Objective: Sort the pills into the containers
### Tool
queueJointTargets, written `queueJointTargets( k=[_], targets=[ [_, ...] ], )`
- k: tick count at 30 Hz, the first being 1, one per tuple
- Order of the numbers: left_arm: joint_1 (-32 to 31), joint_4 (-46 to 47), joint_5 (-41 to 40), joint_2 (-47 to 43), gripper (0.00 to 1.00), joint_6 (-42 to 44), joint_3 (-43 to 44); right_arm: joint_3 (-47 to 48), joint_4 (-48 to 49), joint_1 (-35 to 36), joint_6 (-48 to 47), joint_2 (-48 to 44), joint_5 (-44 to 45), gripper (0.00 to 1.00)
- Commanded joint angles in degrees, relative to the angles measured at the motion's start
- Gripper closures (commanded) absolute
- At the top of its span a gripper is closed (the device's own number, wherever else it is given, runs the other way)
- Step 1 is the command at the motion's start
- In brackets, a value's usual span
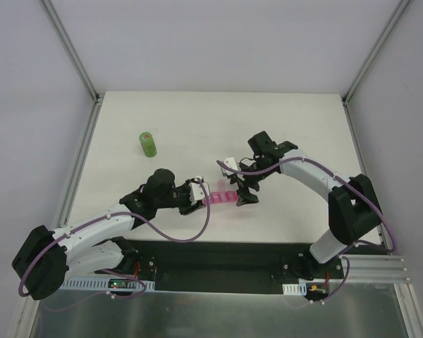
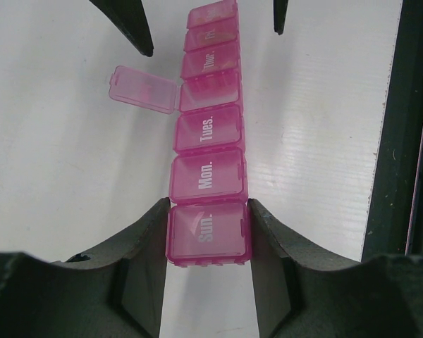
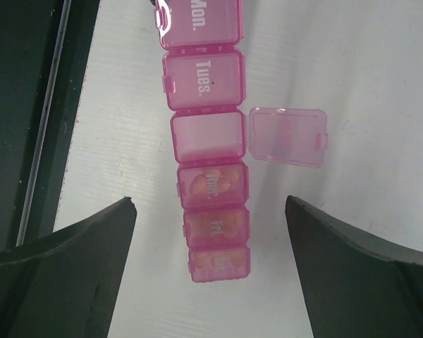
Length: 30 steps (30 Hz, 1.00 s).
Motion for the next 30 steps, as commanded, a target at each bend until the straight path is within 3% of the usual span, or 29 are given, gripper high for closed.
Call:
queueJointTargets(
  k=[1,6,12,22,25,27,30],
  targets=[
    [0.7,4.1,-0.3,-1.5,1.00,0.4,0.4,-0.7,1.4,0.5,-1.0,1.0,-2.5,0.10],
    [0.7,5.1,-0.6,-2.0,1.00,-0.1,0.1,-0.7,2.5,1.5,-0.3,2.1,-3.1,0.13],
    [0.7,5.8,-1.0,-2.7,1.00,-0.3,-0.1,-0.7,2.9,3.1,-0.3,3.2,-2.2,0.25],
    [0.7,6.1,-2.0,-2.9,1.00,-0.3,-0.2,-0.6,4.0,3.0,0.4,3.1,0.2,0.60],
    [0.7,5.8,-2.7,-2.6,1.00,-0.4,0.0,-0.6,4.1,3.0,0.5,3.0,0.6,0.66],
    [0.7,5.8,-3.4,-2.4,0.92,-0.6,0.2,-0.6,4.4,2.9,0.7,3.2,1.3,0.67],
    [0.7,6.1,-3.7,-2.8,0.68,-1.0,-0.1,-0.2,4.6,2.9,1.6,3.8,2.6,0.68]
  ],
)
